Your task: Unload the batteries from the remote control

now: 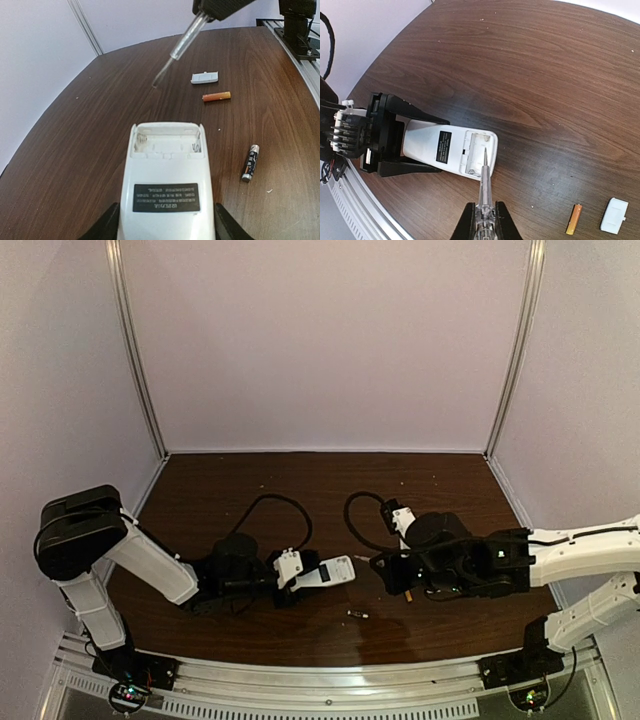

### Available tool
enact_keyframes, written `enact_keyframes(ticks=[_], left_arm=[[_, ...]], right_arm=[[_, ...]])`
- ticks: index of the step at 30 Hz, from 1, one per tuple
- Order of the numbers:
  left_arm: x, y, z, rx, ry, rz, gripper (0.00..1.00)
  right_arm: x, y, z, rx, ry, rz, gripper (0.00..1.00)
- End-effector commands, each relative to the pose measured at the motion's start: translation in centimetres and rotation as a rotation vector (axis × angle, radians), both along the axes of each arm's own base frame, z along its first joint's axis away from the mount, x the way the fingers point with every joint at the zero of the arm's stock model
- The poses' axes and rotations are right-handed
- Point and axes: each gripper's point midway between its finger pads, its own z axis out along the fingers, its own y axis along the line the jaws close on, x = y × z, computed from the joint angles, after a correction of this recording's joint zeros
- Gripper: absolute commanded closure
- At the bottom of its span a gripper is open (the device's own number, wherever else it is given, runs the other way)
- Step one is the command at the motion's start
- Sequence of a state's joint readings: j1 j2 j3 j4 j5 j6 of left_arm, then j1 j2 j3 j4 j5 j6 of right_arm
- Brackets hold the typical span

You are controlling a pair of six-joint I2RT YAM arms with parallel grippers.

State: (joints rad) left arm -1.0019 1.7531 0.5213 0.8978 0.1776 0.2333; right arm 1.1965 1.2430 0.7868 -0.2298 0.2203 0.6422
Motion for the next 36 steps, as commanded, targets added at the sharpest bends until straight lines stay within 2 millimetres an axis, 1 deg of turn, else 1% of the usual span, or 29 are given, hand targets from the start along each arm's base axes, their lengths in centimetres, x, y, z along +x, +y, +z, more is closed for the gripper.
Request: enact_keyframes(ticks=[1, 7, 10, 13, 18, 22, 26, 28, 32, 36], left_arm=[[1.1, -0.5, 2.3, -0.075, -0.023, 0.033, 1.00], [2.1, -0.2, 3.3, -0.110, 0.004, 0.111, 1.00], [3.0, -0.1, 3.7, -0.114, 0.032, 0.168, 1.00], [3.5, 0.2, 4.0, -0.118, 0.064, 0.209, 1.00], [5.0, 1.7, 4.4, -0.128, 0.109, 0.351, 1.00], [6.4, 3.7, 4.2, -0.109, 0.148, 0.505, 1.00], [7.2, 6.6, 3.5, -0.077, 0.176, 0.666, 1.00], [7.3, 8.3, 3.1, -0.080, 0.201, 0.744, 1.00], [7.1, 11.1, 1.6, -0.060, 0.248, 0.877, 1.00], [6.7, 14.7, -0.2, -0.050, 0.273, 1.028, 1.00]], right_arm=[[1.0, -1.1, 2.9, 0.037, -0.078, -0.074, 1.00], [1.5, -2.7, 4.5, 0.077, -0.135, -0.126, 1.00], [1.5, -3.4, 4.9, 0.098, -0.160, -0.136, 1.00], [1.7, -4.1, 5.4, 0.107, -0.184, -0.153, 1.00], [1.7, -5.0, 5.8, 0.116, -0.214, -0.164, 1.00], [1.7, -5.5, 6.1, 0.122, -0.237, -0.167, 1.00], [1.6, -5.7, 6.4, 0.150, -0.258, -0.159, 1.00], [1.5, -5.8, 6.4, 0.166, -0.264, -0.155, 1.00], [1.5, -6.0, 6.0, 0.202, -0.273, -0.158, 1.00], [1.3, -6.2, 4.6, 0.186, -0.261, -0.156, 1.00]])
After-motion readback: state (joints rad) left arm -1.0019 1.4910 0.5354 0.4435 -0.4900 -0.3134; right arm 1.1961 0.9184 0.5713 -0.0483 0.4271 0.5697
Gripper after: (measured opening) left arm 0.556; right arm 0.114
